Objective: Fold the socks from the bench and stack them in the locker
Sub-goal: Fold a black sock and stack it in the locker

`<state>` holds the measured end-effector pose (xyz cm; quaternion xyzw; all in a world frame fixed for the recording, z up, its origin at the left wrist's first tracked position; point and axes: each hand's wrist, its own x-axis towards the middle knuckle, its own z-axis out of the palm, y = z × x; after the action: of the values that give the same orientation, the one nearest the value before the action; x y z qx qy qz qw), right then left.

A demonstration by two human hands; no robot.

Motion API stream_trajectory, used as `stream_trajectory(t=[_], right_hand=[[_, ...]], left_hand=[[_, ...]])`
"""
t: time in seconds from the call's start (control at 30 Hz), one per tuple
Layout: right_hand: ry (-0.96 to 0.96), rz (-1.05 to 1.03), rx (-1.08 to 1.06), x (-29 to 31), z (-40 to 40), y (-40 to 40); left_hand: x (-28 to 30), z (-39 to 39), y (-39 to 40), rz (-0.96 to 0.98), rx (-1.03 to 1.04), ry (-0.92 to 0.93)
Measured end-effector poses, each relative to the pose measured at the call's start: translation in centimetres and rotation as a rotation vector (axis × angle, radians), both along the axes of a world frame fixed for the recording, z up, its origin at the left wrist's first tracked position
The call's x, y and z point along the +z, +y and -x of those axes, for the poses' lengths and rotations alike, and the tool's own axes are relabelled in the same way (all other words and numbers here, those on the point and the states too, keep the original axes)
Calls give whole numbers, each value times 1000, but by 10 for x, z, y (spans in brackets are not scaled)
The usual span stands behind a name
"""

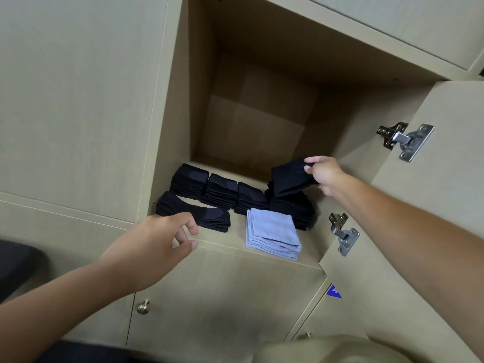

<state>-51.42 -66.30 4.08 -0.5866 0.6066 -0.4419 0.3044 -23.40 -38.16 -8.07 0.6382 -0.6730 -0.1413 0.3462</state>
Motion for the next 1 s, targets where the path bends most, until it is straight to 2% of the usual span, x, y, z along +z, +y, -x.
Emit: stream_trajectory(t=[0.4, 0.53, 0.7, 0.83, 0.93, 1.0], right_hand=[[-167, -141, 4, -26, 10, -20], [-136, -183, 17, -34, 14, -22], [45, -189, 7, -42, 20, -30], [384, -153, 50, -45, 21, -32], [668, 4, 18, -43, 14, -28], [771, 166, 19, -40, 5, -21]], left_hand=[[-3, 2, -4, -33, -11, -9], [-4, 3, -5, -37, -19, -6], [-4, 5, -6, -42, -27, -16], [-4, 5, -5, -46, -27, -28], [-4, 4, -4, -55, -18, -28], [-5, 5, -4, -58, -16, -29]])
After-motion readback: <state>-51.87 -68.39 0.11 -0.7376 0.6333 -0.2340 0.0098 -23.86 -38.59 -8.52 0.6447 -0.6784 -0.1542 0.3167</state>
